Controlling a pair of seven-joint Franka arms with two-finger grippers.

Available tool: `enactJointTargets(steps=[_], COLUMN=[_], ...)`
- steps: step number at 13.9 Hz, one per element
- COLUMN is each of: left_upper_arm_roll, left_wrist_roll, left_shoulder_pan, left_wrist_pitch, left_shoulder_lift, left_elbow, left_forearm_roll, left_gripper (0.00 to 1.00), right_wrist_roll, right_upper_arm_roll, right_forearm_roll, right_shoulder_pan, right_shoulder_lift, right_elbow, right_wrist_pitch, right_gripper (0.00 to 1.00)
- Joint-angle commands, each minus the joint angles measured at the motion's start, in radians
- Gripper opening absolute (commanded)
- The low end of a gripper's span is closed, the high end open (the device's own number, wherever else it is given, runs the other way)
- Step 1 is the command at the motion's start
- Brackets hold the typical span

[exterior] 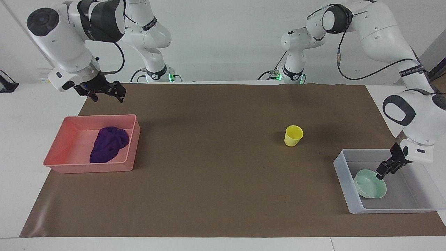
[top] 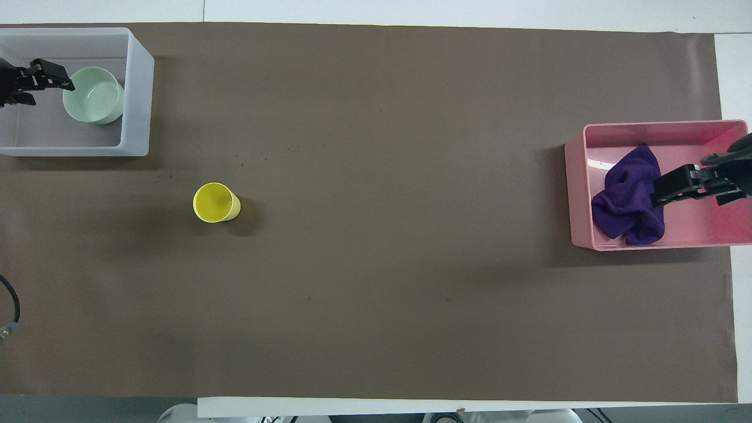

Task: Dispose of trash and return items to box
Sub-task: 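Release the cloth with the right gripper while the left gripper carries the bowl, then release the green bowl into the white bin with the left gripper, then reach the left gripper to the yellow cup and grasp it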

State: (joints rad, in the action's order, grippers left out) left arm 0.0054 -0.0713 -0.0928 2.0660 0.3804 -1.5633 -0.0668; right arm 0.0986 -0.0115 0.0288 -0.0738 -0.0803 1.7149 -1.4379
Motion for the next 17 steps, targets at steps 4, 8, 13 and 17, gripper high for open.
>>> enactJointTargets(steps=[4,8,13,17], left_upper_arm_roll=[0.008,0.002,0.002,0.002], left_wrist_roll=[-0.126,-0.234,-0.326,-0.331], left_shoulder_pan=[0.238,0.314,0.355,0.354], left_wrist_pitch=[-0.204,0.066,0.193,0.201], left_shoulder_lift=[-0.342,-0.416,-0.41,-0.406], left_elbow=[-0.441,-0.661,-0.756,-0.753], left_forearm_roll=[0.018,0.016,0.016,0.016], left_gripper=[1.0,1.0,0.46,0.0], right_wrist_roll=[0.053,0.047,0.067,0.101], right_upper_arm_roll=[-0.005,-0.005,-0.005,-0.005], right_forearm_roll=[0.002,-0.032,-0.049,-0.049], right_shoulder_pan=[-0.011,-0.009,-0.014,-0.012], right_shoulder_lift=[-0.013,-0.006,-0.019,-0.029], right_elbow=[-0.121,-0.126,-0.09,-0.071], right_wrist_pitch=[0.141,0.139,0.102,0.097], right_gripper=[0.99,0.99,0.99,1.0])
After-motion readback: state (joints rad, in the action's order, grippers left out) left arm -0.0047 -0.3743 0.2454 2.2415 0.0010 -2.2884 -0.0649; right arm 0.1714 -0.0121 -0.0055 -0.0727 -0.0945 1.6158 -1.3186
